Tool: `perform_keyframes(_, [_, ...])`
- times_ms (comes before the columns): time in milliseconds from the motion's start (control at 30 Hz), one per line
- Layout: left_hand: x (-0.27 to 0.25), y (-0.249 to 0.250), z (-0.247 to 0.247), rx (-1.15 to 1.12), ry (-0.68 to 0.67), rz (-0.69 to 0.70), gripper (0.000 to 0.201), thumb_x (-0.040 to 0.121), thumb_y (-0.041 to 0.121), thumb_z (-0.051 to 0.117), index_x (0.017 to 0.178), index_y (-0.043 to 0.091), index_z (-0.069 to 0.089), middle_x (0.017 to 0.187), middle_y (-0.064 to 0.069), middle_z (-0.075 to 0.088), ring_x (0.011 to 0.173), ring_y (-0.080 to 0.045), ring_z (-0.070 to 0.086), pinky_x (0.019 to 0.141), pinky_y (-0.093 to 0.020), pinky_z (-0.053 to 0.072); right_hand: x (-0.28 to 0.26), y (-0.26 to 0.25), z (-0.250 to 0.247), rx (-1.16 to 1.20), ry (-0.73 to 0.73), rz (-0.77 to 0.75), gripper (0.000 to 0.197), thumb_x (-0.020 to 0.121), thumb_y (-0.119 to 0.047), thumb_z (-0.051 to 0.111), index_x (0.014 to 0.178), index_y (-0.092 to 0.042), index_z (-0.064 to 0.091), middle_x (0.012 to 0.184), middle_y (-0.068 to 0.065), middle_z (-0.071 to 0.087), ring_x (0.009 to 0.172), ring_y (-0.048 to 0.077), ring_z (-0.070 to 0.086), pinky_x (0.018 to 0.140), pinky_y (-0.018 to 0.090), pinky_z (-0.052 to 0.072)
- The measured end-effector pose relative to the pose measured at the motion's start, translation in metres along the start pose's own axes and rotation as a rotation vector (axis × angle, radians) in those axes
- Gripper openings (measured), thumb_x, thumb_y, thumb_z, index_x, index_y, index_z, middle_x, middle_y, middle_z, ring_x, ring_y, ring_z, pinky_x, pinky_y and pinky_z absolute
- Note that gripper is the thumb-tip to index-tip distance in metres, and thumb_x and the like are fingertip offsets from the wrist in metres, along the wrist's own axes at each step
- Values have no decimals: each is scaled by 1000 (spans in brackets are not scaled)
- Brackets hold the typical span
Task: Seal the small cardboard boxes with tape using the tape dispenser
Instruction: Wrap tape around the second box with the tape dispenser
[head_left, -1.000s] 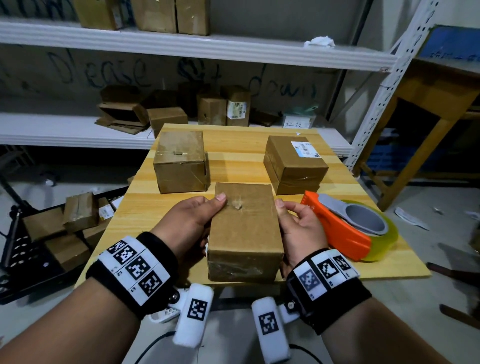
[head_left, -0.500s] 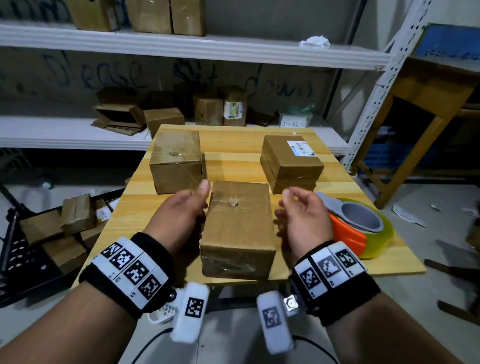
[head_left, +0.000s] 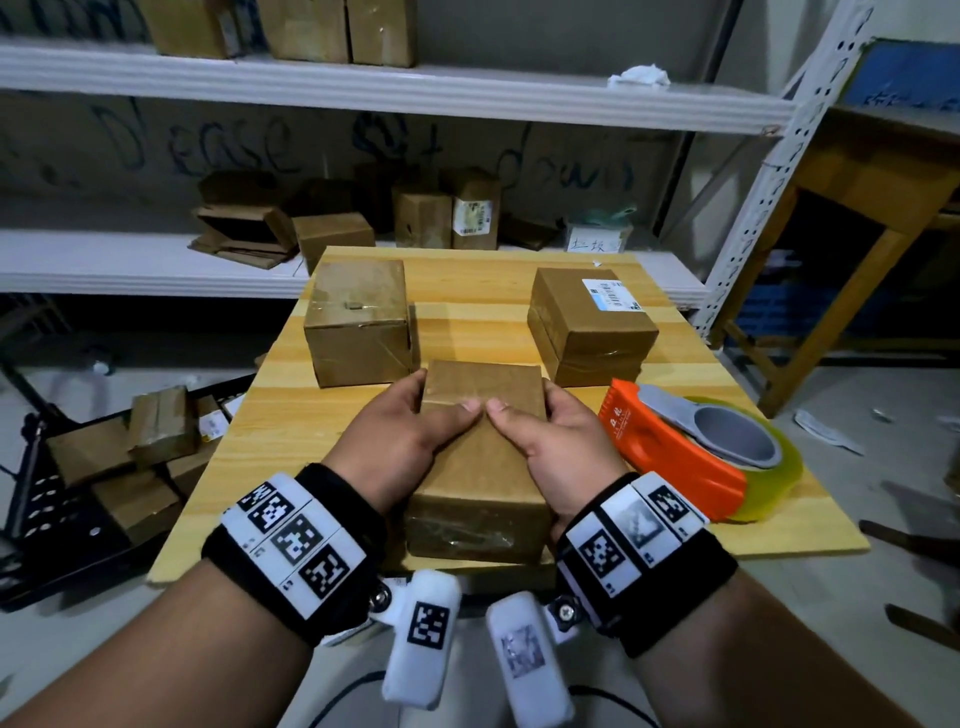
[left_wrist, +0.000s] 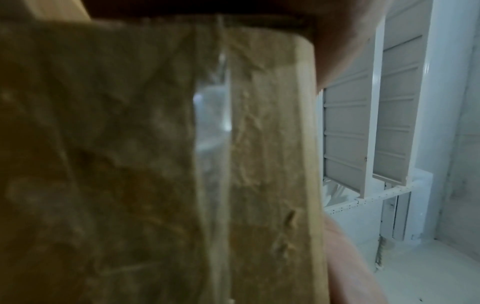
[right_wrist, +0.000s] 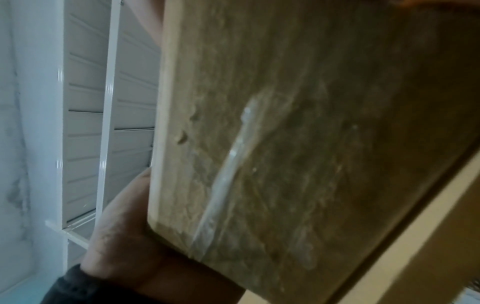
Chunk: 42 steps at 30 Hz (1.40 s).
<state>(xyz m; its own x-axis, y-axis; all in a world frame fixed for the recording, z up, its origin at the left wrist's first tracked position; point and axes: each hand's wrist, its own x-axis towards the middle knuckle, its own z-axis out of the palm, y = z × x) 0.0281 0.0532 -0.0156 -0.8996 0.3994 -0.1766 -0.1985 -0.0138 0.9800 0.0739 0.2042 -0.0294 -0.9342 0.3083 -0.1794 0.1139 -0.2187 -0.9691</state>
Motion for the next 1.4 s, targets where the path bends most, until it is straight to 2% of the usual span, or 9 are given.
perform_keyframes(367, [1, 1, -1, -11, 53, -48, 25, 98, 15, 67, 123, 16, 71, 104, -17, 79, 89, -37, 75, 83, -48, 60, -3, -7, -6, -34, 15, 25, 11, 102, -16, 64, 108, -23, 70, 104, 5, 77, 90, 25, 77, 75, 38, 63])
perform_keyframes(500, [-1, 1, 1, 0, 120, -11, 19, 101, 11, 60, 106, 20, 75, 79, -1, 80, 68, -16, 74, 68, -32, 54, -6, -11, -8, 26, 29, 38, 41, 103, -15, 62, 144, -16, 58, 109, 0, 72, 87, 19, 73, 72, 30, 61])
perform_keyframes(600, [-4, 3, 3, 65, 181, 28, 29, 101, 10, 55, 85, 25, 74, 76, 2, 78, 71, -12, 73, 72, -32, 53, -8, -16, -12, -123, 24, -11, 49, 106, -20, 54, 155, -16, 47, 147, -4, 57, 114, 16, 65, 91, 25, 57])
perform_keyframes(700, [-9, 8, 5, 102, 176, 53, 32, 100, 10, 52, 82, 26, 73, 91, 1, 78, 83, -10, 72, 75, -23, 54, -14, -20, -11, -307, -35, -61, 57, 108, -34, 44, 162, -42, 27, 166, -8, 35, 134, 14, 50, 98, 27, 44])
perform_keyframes(767, [-11, 11, 6, 203, 161, 73, 30, 102, 14, 52, 90, 36, 68, 136, -1, 68, 111, -9, 66, 95, -24, 52, -17, -20, -14, -454, -105, -175, 55, 103, -56, 37, 156, -59, 23, 171, -13, 23, 148, 10, 33, 111, 28, 32])
perform_keyframes(900, [-10, 9, -4, 431, 156, 229, 56, 101, 32, 55, 156, 25, 46, 168, 15, 22, 137, 19, 29, 102, 3, 23, -25, -21, -30, -814, -149, -339, 71, 83, -85, 23, 151, -67, 24, 175, -10, 0, 160, 9, -1, 127, 40, 12])
perform_keyframes(1033, [-11, 8, -22, 682, 33, 380, 89, 82, 61, 48, 164, 36, 22, 171, 21, 1, 156, 5, -2, 124, -25, 4, -32, -27, -39, -1058, -255, -347, 91, 71, -101, 14, 154, -65, 13, 173, -16, -14, 158, 8, -15, 126, 44, 4])
perform_keyframes(1200, [-18, 3, -20, 1042, -156, 450, 95, 80, 77, 31, 163, 32, 22, 172, 15, -3, 158, -3, -11, 130, -36, 4, -34, -30, -36, -1181, -348, -307, 109, 63, -106, 5, 159, -57, 8, 170, -16, -24, 158, 10, -19, 129, 43, 4])
perform_keyframes(1400, [-19, 2, -14, 1276, -140, 416, 100, 80, 73, 18, 167, 24, 11, 174, 8, -7, 158, -8, -15, 132, -41, 6, -44, -32, -18, -1316, -291, -224, 132, 59, -105, 4, 166, -29, -4, 170, -13, -28, 160, 11, -10, 130, 44, 11])
